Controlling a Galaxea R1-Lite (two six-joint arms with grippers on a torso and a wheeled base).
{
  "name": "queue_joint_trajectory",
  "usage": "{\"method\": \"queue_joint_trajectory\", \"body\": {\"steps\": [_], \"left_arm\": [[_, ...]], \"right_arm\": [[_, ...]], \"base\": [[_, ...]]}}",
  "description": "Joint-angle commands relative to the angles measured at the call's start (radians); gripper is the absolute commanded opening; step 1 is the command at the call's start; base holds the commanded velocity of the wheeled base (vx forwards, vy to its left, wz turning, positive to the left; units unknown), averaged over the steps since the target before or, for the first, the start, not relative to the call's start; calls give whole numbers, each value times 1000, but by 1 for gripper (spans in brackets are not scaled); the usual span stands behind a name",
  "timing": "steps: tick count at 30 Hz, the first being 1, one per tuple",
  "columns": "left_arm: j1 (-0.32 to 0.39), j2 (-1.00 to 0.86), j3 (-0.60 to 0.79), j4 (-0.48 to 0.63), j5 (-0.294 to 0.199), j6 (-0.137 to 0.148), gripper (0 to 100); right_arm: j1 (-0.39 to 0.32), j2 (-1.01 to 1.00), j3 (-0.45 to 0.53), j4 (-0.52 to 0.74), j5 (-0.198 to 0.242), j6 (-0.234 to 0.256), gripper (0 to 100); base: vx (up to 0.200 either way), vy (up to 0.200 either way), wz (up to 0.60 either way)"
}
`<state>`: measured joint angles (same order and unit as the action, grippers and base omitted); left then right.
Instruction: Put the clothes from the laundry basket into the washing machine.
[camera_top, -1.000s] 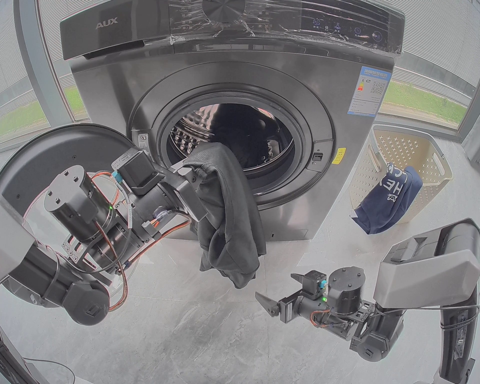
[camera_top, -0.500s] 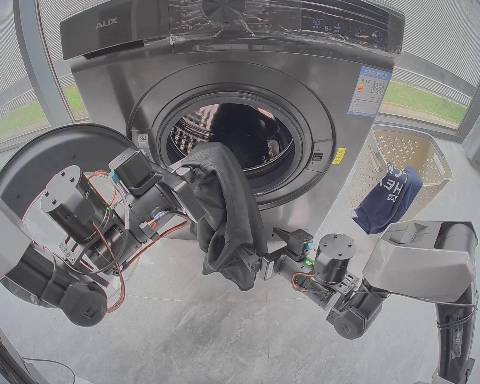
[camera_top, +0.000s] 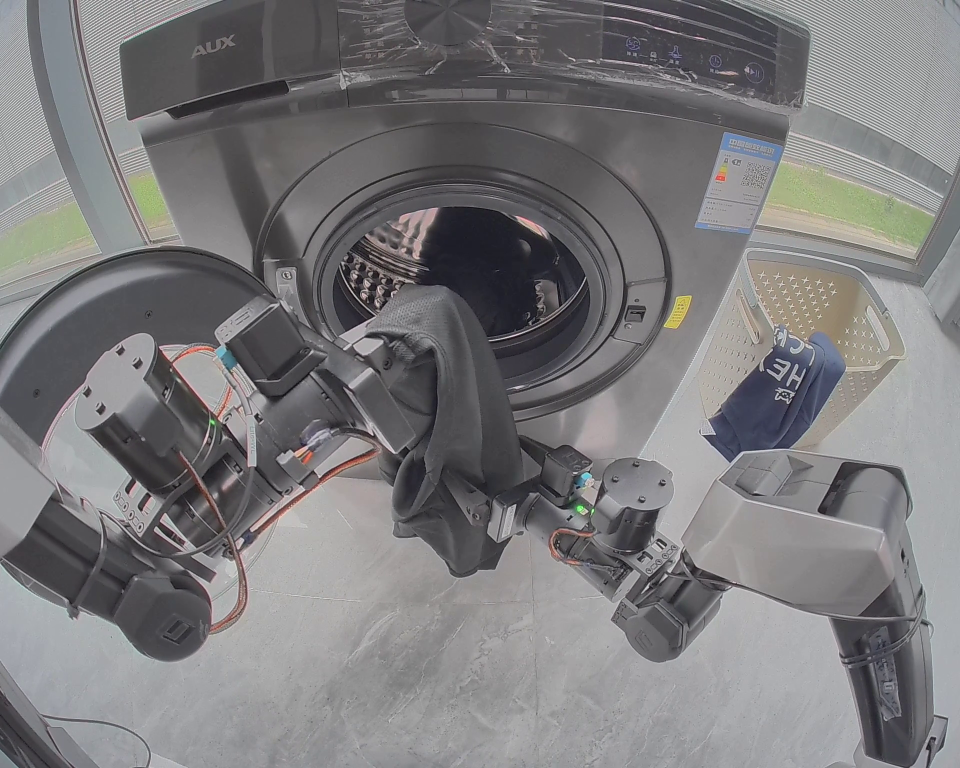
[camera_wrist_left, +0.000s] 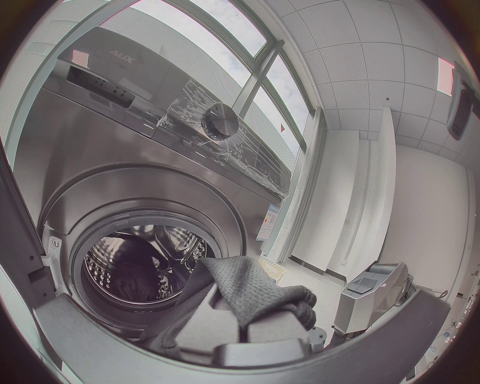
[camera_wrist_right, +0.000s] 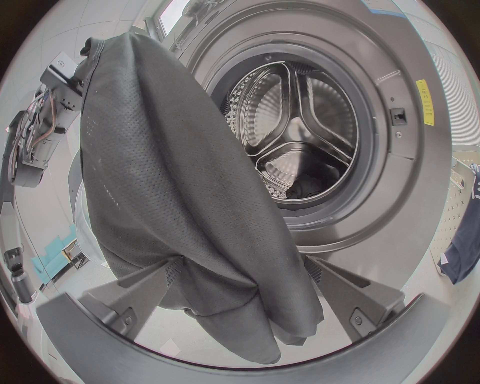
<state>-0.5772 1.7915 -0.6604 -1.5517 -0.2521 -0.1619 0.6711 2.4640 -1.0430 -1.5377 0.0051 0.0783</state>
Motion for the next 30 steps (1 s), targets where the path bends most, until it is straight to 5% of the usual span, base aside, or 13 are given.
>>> {"method": "queue_joint_trajectory", "body": {"steps": [1, 14, 15, 22, 30], "left_arm": [[-6, -11, 4, -1, -1, -1, 0], [-12, -11, 5, -1, -1, -5, 0], [-10, -11, 4, -1, -1, -7, 0], [19, 5, 1, 2, 8, -8, 0], [97, 14, 61, 2, 11, 4, 0]], "right_arm": [[-25, 52, -66, 2, -4, 0, 100], [-16, 105, -160, 5, -20, 1, 100], [-16, 105, -160, 5, -20, 1, 0], [-31, 90, -115, -9, -20, 8, 0], [-88, -34, 44, -10, -20, 18, 0]], "base": [[0, 0, 0], [0, 0, 0], [0, 0, 0], [0, 0, 0], [0, 0, 0]]}}
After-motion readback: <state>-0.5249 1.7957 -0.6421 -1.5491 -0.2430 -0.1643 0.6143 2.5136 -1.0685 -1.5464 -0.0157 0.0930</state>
